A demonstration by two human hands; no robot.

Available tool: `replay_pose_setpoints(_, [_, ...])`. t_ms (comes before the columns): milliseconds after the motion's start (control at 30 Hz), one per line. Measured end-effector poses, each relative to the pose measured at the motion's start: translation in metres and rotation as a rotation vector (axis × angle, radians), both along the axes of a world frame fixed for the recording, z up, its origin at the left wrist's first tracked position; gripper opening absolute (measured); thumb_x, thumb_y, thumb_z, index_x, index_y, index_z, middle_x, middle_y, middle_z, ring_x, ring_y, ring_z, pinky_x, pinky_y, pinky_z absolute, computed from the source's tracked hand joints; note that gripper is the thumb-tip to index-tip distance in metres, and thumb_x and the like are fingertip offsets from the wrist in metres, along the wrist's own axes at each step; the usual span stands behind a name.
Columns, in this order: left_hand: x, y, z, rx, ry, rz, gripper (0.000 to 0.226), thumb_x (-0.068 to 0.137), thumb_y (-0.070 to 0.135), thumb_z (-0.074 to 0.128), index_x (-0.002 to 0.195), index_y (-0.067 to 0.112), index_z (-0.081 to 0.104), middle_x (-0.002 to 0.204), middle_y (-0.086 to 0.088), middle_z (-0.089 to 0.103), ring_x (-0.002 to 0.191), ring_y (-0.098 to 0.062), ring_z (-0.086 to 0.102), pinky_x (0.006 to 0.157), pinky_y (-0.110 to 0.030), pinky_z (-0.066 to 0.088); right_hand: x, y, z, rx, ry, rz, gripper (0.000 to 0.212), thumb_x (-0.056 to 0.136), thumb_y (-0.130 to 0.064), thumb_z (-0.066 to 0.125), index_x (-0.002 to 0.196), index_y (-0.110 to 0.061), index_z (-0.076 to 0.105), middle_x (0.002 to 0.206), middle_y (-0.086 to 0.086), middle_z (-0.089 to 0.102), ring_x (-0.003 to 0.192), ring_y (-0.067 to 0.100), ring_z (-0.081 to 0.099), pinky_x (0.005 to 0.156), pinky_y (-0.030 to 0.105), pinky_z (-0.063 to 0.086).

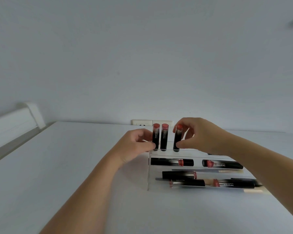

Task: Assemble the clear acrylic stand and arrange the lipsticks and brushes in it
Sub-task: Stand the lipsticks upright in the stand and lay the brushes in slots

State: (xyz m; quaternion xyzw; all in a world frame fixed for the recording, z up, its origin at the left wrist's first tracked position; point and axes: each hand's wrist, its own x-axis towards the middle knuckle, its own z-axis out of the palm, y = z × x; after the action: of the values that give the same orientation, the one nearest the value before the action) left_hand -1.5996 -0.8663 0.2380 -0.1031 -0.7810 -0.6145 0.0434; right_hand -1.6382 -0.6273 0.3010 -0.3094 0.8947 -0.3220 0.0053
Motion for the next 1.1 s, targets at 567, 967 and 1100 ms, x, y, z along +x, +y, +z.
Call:
replay_pose_setpoints(567, [-0.001, 0.0, -0.001, -0.034, -0.002, 0.002, 0.024, 0.068, 0.034, 0.072, 0.092, 0.033, 0.076, 0.094, 0.001, 0.079, 0.088, -0.014, 0.075, 0.082, -0.024, 0.052, -0.006, -0.007, 0.002, 0.129, -0.047, -0.012, 0.042, 0.071, -0.052, 0.083, 0.104, -0.04, 0.06, 0.088, -0.015, 0.069, 0.055, -0.004, 0.054, 0.053, 0.013, 0.039])
replay_pose_setpoints(967, [0.0, 0.001, 0.001, -0.038, -0.005, 0.013, 0.024, 0.066, 0.034, 0.071, 0.09, 0.033, 0.076, 0.093, 0.002, 0.079, 0.087, -0.013, 0.075, 0.081, -0.023, 0.052, -0.006, -0.008, -0.007, 0.009, -0.014, -0.025, 0.012, 0.076, -0.032, 0.083, 0.078, -0.03, 0.071, 0.059, -0.029, 0.061, 0.042, 0.002, 0.044, 0.044, 0.01, 0.034])
replay_pose_setpoints(1100, [-0.001, 0.001, 0.002, -0.047, -0.003, 0.017, 0.025, 0.066, 0.034, 0.071, 0.09, 0.032, 0.076, 0.094, 0.002, 0.079, 0.086, -0.012, 0.075, 0.079, -0.021, 0.052, -0.007, -0.008, -0.01, -0.002, -0.001, -0.018, 0.013, 0.076, -0.034, 0.083, 0.079, -0.03, 0.07, 0.059, -0.032, 0.06, 0.045, -0.002, 0.047, 0.046, 0.006, 0.035])
